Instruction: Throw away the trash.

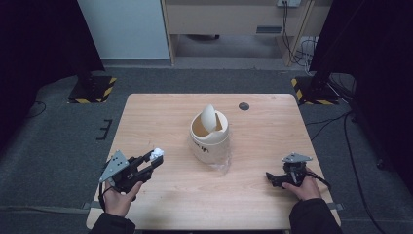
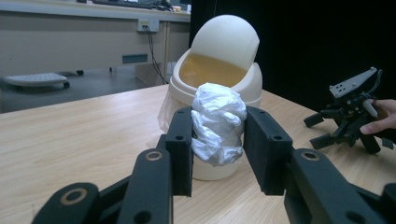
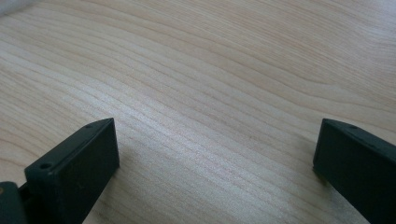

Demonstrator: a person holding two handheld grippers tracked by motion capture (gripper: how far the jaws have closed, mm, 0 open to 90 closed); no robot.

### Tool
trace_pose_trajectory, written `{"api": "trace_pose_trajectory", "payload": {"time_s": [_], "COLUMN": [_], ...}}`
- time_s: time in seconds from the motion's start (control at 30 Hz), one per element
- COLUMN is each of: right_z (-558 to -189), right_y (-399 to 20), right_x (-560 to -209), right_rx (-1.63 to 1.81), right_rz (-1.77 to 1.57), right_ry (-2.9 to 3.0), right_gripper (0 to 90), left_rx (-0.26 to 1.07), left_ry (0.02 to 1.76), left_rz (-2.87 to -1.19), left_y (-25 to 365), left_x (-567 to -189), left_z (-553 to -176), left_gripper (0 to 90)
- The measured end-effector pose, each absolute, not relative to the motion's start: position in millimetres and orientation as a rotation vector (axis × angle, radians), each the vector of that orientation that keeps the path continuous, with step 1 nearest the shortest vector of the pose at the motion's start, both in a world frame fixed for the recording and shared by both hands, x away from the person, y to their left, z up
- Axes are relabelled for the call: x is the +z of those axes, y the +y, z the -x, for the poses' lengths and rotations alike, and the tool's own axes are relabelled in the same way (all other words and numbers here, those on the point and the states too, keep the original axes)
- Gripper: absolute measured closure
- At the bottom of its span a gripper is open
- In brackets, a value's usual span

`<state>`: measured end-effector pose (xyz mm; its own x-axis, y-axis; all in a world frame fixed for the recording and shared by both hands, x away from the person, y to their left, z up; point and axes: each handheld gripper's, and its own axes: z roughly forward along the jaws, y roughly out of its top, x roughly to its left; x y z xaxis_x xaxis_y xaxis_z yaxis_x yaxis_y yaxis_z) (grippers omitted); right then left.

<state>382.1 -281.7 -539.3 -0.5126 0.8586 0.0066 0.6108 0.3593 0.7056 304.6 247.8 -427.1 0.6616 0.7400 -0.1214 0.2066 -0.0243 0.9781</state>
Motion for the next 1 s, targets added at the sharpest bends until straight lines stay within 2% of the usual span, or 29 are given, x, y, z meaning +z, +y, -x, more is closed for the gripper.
{"api": "trace_pose_trajectory", "payload": {"time_s": [1.0], "right_z": [-382], "right_y": [-282], "right_x": [-539], "right_rx": [0.939], "right_rz": [-1.286], "right_ry": [2.263], "right_gripper": [0.5], "left_rx": [0.583], "left_ry": [0.783], "left_rz": [-1.511], "left_y": [236], "left_x": [-406], "left_z": [-347], "left_gripper": [63.8]}}
